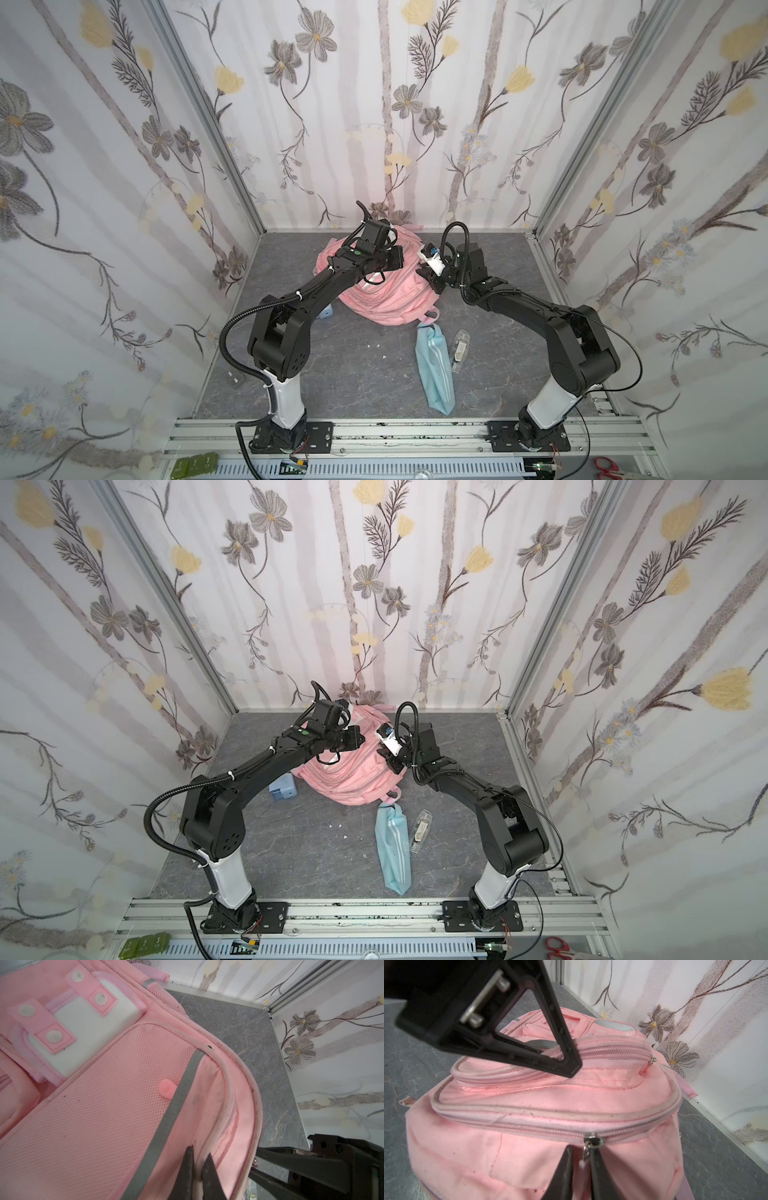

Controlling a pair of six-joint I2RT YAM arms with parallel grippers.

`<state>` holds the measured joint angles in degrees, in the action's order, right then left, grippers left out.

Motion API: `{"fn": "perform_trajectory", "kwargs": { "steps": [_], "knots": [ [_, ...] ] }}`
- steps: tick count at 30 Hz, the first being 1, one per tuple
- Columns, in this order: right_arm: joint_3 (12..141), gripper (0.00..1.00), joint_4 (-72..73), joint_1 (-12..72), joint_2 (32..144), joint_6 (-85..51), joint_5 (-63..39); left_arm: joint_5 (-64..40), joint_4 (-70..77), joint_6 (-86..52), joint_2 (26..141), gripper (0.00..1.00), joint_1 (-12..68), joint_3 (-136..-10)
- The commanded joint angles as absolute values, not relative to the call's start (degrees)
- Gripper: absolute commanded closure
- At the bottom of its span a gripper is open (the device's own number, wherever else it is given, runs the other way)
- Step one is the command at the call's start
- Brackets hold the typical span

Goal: Pack books, pencil case, and school supplies into a backpack
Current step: Unzip the student bag at the top-center of the table.

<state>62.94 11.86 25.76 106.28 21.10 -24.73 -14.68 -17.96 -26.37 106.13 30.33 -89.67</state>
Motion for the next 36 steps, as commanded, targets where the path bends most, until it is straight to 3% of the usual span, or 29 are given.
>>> {"fn": "perform_trajectory", "kwargs": {
  "steps": [1, 13, 25, 36],
  "knots": [
    [63.89, 0.93, 8.30, 25.93, 106.01, 21.06, -27.53, -14.15, -15.72, -28.24, 105.98, 1.00, 30.23, -90.86],
    [66.93, 0.98, 2.42, 31.34, 101.66, 11.66, -24.78, -7.98, -17.10, -42.25, 109.11, 1.00, 29.27, -96.79],
    [66.41, 0.98, 9.67, 34.81, 100.99, -5.60, -18.59, -3.97, -9.24, -59.15, 117.13, 1.00, 29.51, -110.41],
    [59.15, 0.97, 17.66, 35.41, 98.89, -9.58, -15.07, 5.37, -12.59, -73.96, 120.33, 1.00, 31.72, -123.82]
  ]
}}
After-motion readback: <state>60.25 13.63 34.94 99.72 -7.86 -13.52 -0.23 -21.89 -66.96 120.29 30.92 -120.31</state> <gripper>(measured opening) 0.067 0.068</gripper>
